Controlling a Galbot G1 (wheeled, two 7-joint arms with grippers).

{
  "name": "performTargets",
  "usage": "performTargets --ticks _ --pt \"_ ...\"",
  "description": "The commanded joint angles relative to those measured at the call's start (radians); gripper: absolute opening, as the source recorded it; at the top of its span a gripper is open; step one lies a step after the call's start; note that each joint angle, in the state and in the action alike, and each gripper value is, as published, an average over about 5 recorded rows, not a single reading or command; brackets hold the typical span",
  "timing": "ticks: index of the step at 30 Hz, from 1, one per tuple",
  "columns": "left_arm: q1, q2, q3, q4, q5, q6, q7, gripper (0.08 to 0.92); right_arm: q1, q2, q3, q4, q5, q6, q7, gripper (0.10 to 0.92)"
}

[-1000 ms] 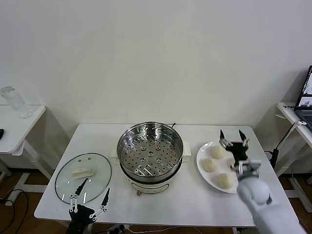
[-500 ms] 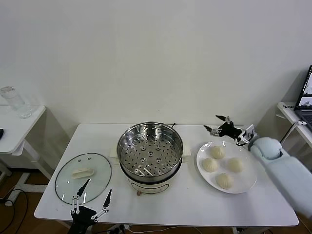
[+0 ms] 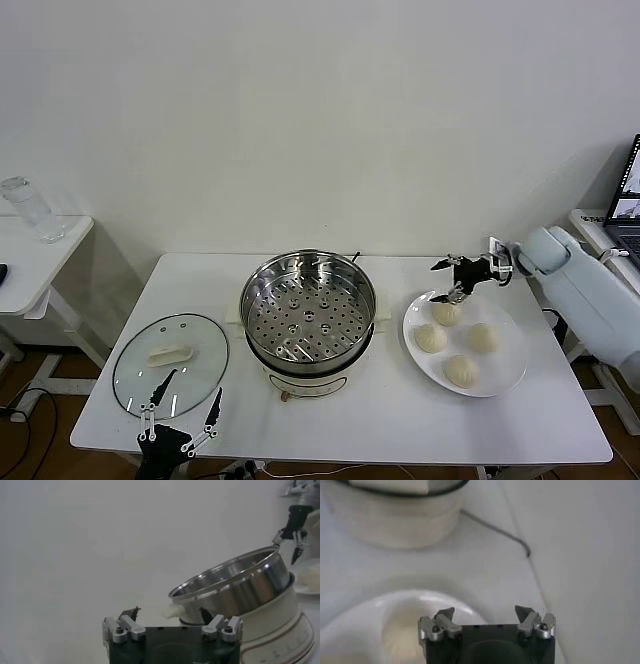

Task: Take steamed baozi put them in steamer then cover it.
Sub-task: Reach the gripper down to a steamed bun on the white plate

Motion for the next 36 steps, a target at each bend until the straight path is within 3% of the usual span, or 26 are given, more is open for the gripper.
performTargets --ticks 1,25,36 --pt "0.001 -0.005 -0.003 0.004 0.0 -0.001 -0.002 0.823 0.083 0.096 -0.061 -0.133 -0.263 0.041 -0.128 0.823" --pt "-0.005 -0.013 -0.005 0.019 -0.002 -0.005 -0.002 0.823 0.036 0.168 -0.024 -0.216 -0.362 0.07 -0.029 0.821" --pt "-0.008 -0.011 -0.009 0.015 -0.015 0.001 -0.005 0.823 0.039 0.158 -0.041 -0.176 -0.346 0.077 -0.012 0.653"
